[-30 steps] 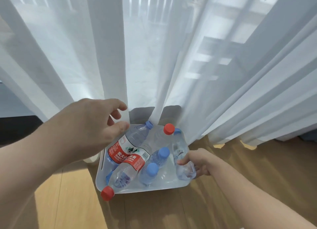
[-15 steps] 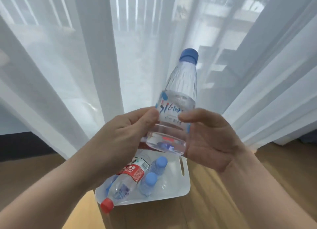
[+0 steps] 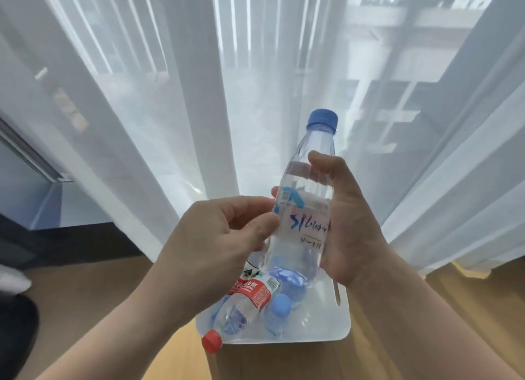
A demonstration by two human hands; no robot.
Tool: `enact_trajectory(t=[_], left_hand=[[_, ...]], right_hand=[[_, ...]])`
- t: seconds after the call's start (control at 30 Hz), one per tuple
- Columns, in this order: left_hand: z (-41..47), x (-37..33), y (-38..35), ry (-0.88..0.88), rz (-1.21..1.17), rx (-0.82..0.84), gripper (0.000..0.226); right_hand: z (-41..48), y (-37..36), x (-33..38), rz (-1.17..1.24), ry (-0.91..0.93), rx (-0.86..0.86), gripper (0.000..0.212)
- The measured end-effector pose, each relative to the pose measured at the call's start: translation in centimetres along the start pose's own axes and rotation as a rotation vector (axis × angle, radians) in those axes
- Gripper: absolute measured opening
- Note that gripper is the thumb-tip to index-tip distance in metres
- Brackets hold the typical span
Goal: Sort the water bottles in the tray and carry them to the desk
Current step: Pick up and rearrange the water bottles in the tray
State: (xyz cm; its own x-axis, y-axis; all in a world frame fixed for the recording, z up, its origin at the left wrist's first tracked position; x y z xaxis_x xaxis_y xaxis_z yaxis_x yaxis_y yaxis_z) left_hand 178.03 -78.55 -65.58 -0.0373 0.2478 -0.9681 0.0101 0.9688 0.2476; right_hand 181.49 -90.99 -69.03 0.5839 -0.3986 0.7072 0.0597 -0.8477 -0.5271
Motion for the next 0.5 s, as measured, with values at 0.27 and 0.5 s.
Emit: enact_trajectory(t=[0.27, 0.5], left_hand=[[0.6, 0.1, 1.4, 0.012, -0.036, -0.143, 0.005], [0.6, 1.0, 1.0, 0.142, -0.027, 0.014, 0.009]], right_hand=[[-0.1, -0.3, 0.5, -0.129, 0.009, -0.005, 0.06], [-0.3, -0.3, 0.3, -0.179, -0.053, 0.015, 0.04]])
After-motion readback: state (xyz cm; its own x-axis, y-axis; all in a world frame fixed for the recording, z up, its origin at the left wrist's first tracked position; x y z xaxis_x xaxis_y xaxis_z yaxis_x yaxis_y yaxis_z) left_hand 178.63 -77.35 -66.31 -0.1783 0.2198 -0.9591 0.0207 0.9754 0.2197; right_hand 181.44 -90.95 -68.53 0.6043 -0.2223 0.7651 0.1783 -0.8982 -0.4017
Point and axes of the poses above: each hand's wrist, its own z-axis towards the middle knuckle, its own y-axis out of the back of the hand, x = y × z, the point moved 7 cm from there along z, towards the middle knuckle, and after that the axes turned 8 degrees about -y, right-handed, at the moved point
